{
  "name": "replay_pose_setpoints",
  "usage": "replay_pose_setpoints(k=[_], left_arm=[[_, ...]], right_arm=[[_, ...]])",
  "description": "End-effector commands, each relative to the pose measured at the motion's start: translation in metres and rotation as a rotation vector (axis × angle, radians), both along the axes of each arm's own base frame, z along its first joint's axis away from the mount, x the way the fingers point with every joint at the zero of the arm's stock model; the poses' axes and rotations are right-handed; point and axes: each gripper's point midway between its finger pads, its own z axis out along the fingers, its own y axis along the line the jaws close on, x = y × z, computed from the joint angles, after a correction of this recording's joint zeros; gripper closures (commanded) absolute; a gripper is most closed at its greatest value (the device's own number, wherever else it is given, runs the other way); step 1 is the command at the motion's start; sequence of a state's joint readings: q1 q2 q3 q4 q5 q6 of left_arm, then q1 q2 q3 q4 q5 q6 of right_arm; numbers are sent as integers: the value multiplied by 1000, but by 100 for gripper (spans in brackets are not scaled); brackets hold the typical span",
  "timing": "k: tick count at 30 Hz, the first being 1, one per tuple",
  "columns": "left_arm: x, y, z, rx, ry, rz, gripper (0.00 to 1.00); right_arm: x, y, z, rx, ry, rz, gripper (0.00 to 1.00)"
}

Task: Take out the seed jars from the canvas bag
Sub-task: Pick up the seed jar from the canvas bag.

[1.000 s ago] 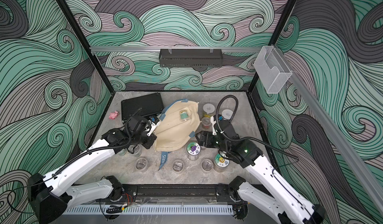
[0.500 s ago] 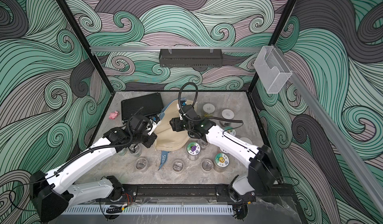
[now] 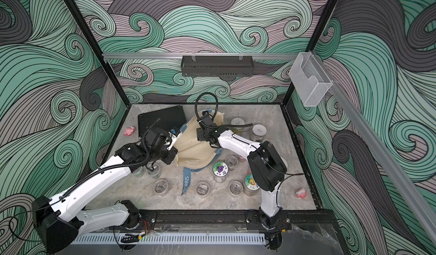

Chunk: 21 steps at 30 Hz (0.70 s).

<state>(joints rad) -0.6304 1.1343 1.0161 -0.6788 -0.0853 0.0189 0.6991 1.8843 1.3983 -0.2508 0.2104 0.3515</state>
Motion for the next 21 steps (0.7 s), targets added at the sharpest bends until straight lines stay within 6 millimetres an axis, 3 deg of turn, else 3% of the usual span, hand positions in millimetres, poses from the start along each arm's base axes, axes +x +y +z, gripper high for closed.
replay_pose_setpoints(k=[1, 14, 21], left_arm=[[3, 0, 10, -34, -40, -3, 100], [3, -1, 6, -44, -26, -5, 100], [3, -1, 4, -45, -21, -4, 100]], right_arm=[[16, -7, 6, -18, -35, -33, 31], [44, -12, -29, -61, 18, -33, 30], [45, -8, -48, -69, 90, -11, 25]])
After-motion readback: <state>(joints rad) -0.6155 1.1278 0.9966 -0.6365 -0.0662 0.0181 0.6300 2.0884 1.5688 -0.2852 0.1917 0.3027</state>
